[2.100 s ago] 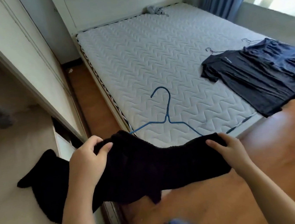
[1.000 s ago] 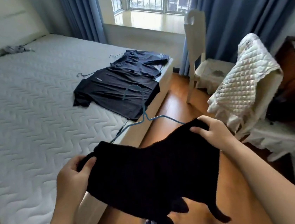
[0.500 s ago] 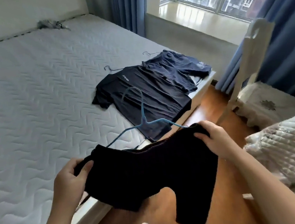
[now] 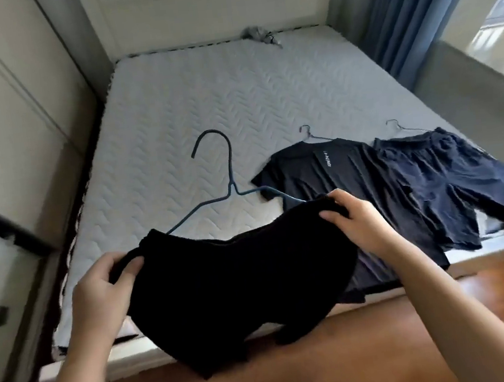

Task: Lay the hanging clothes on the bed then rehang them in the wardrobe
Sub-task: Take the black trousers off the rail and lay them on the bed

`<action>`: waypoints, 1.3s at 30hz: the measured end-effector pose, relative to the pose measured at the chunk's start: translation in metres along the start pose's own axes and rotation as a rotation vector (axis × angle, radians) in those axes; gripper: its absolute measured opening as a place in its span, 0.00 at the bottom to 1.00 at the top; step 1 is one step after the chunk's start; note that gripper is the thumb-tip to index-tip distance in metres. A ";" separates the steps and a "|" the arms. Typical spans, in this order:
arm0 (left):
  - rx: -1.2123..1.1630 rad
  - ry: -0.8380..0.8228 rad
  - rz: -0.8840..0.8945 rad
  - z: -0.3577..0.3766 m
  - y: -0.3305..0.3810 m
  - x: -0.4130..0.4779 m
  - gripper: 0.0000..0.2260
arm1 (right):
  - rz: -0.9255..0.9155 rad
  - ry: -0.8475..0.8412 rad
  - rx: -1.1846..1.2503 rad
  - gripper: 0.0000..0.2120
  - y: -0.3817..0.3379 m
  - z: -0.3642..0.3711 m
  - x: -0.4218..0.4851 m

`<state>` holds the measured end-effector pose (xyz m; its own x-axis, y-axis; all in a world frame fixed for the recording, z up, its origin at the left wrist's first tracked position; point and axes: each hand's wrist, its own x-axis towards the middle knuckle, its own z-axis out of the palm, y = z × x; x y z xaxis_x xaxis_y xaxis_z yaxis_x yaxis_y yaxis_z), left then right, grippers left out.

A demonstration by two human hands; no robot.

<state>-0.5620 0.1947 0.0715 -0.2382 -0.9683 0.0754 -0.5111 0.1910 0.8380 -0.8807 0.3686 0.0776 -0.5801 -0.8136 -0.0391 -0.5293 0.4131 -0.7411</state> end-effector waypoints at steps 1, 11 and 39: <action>0.024 0.037 0.013 -0.003 0.007 0.005 0.04 | -0.033 -0.013 0.007 0.07 -0.005 -0.002 0.017; 0.063 0.225 -0.002 -0.011 0.044 0.101 0.03 | -0.165 -0.096 -0.028 0.12 -0.056 0.000 0.159; 0.323 -0.290 -0.321 0.319 -0.195 0.514 0.10 | 0.426 -0.186 -0.201 0.14 0.157 0.213 0.553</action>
<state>-0.8485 -0.2892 -0.2260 -0.2229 -0.9106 -0.3482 -0.8129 -0.0235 0.5819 -1.1529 -0.1032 -0.2033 -0.6597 -0.6076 -0.4423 -0.3890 0.7796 -0.4907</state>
